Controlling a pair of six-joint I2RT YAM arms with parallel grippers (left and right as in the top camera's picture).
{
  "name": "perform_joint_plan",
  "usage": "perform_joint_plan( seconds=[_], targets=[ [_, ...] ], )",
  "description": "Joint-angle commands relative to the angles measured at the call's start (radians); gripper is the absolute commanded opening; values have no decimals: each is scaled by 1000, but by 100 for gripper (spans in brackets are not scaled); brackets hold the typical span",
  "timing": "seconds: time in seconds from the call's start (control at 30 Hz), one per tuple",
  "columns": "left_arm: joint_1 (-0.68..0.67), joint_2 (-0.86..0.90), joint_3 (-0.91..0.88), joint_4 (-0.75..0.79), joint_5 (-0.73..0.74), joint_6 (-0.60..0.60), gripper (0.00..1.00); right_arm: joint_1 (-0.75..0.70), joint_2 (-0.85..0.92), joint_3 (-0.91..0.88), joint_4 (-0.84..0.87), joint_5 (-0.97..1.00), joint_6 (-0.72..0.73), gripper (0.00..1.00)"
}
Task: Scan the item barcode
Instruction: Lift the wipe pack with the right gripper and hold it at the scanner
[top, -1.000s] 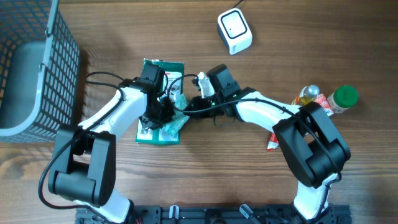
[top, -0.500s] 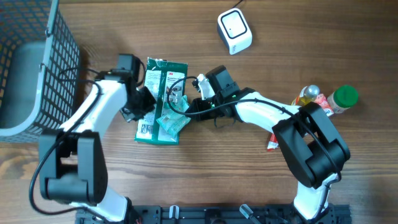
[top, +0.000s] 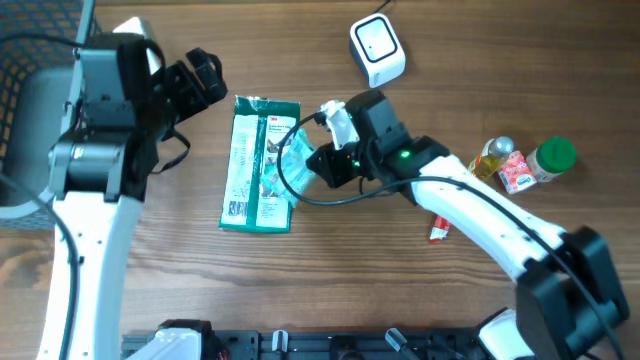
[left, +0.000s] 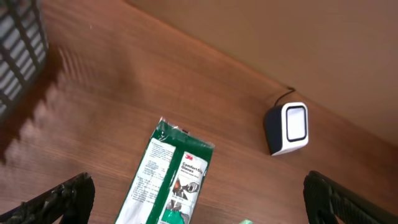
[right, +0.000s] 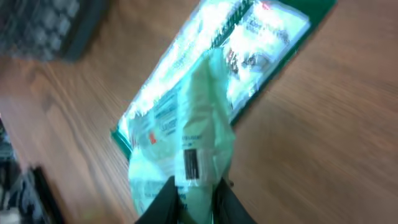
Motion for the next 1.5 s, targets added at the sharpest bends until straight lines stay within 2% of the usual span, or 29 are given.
perform_joint_plan(
  seconds=[0.0,0.1,0.2,0.27,0.4,0.57,0.73,0.93,1.13,1.47],
  targets=[
    [3,-2,3,-4,-19,23,100,-43,-35,237,-235,51,-173,4],
    [3,2,3,-4,-19,23,100,-78,-22,538,-507,191,-294,4],
    [3,2,3,-5,-19,23,100,-81,-18,750,-609,344,-416,4],
    [3,2,3,-5,-19,23,100,-81,-18,807,-617,406,-510,4],
    [3,2,3,-5,-19,23,100,-81,13,805,-609,492,-726,4],
    [3,2,3,-4,-19,23,100,-81,148,805,-505,708,-870,4],
    [3,2,3,-4,-19,23,100,-82,342,805,-270,964,-946,4],
    [3,2,3,-4,-19,23,100,-87,516,805,10,1169,-1008,4],
    [3,2,3,-5,-19,23,100,-96,606,805,247,1267,-1056,4],
    [3,2,3,-4,-19,23,100,-103,644,772,215,1227,-1059,4]
  ],
)
